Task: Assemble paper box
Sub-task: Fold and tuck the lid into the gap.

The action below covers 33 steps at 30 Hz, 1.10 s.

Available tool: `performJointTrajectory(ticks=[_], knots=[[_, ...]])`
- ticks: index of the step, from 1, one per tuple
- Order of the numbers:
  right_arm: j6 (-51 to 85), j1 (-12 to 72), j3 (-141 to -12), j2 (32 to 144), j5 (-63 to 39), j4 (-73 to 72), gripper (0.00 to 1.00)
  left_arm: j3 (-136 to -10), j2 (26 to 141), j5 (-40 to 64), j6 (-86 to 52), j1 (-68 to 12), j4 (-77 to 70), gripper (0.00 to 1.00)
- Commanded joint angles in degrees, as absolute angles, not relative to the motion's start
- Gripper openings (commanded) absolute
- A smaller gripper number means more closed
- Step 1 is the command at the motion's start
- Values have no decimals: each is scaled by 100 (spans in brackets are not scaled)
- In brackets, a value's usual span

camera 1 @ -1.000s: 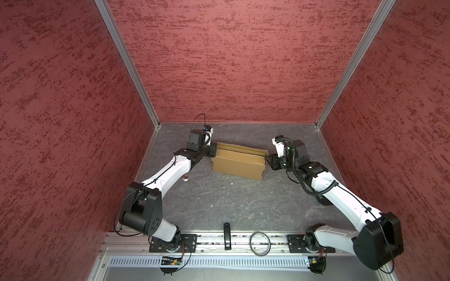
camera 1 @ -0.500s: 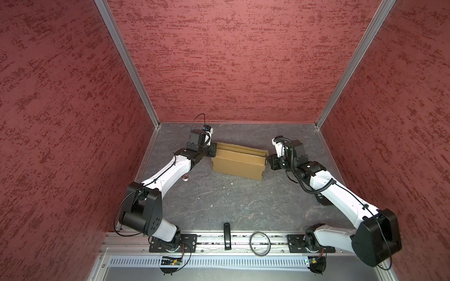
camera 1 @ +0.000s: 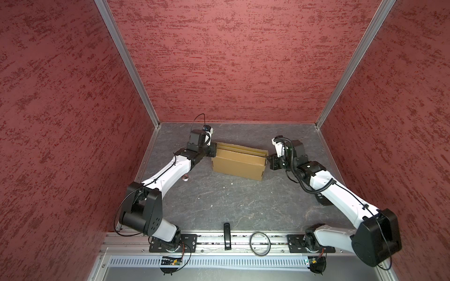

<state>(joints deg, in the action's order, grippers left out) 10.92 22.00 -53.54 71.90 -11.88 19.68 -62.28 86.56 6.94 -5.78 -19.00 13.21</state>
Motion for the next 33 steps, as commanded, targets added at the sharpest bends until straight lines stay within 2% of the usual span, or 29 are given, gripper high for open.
performJointTrajectory(ticks=[1, 33], knots=[[1171, 2232, -5574, 7128, -1304, 1908, 5, -6057, 8721, 760, -664, -1978, 1644, 4], [1146, 2303, -5739, 7369, -1607, 2033, 4, -6061, 8737, 698, -738, -2197, 1577, 4]])
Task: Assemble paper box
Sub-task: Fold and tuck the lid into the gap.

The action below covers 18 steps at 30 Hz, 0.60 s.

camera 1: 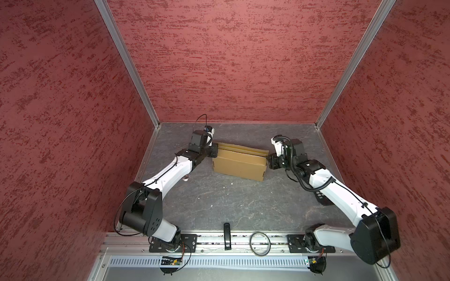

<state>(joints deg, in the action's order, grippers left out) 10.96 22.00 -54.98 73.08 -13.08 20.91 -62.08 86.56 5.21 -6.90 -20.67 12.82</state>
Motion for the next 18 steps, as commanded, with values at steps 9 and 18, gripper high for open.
performJointTrajectory(ticks=[9, 18], knots=[[1160, 2328, -5803, 7403, -1743, 2030, 5, -6026, 8765, 689, -757, -2226, 1527, 4], [1191, 2338, -5783, 7478, -1847, 1986, 5, -5996, 8736, 683, -774, -2219, 1510, 4]])
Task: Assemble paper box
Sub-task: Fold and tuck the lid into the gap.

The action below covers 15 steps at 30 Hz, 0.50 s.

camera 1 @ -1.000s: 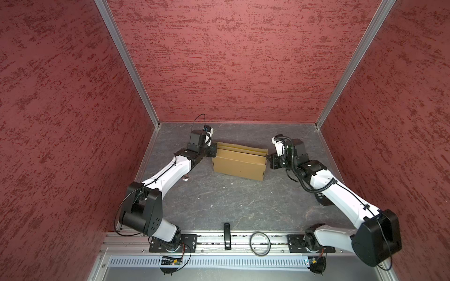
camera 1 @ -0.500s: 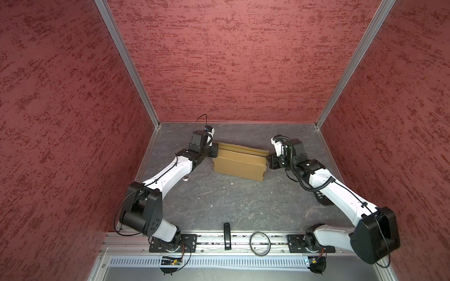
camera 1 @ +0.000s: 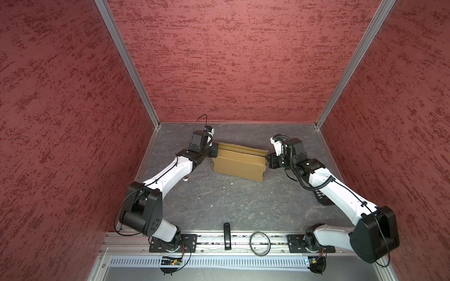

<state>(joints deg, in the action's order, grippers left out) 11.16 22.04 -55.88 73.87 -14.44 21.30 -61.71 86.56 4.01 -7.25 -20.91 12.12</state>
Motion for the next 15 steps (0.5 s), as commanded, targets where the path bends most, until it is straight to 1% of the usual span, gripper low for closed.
performJointTrajectory(ticks=[1, 15], knots=[[1195, 2345, -5795, 7492, -1867, 1982, 5, -5992, 8739, 694, -782, -2223, 1502, 4], [1209, 2363, -5801, 7559, -2026, 1907, 5, -5942, 8725, 691, -824, -2241, 1476, 4]])
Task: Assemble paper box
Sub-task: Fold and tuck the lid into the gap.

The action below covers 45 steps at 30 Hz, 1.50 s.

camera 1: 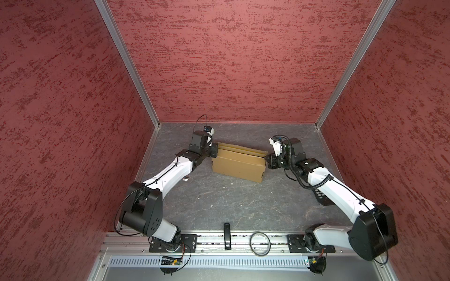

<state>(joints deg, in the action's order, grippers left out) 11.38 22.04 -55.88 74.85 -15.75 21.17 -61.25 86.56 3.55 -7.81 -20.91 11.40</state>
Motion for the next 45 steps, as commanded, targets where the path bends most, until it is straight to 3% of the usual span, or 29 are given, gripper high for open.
performJointTrajectory(ticks=[1, 45], knots=[[1213, 2364, -5807, 7560, -2039, 1895, 5, -5944, 8726, 687, -819, -2241, 1475, 3], [1266, 2373, -5863, 7567, -2258, 1983, 9, -5629, 8578, 615, -967, -2312, 1230, 3]])
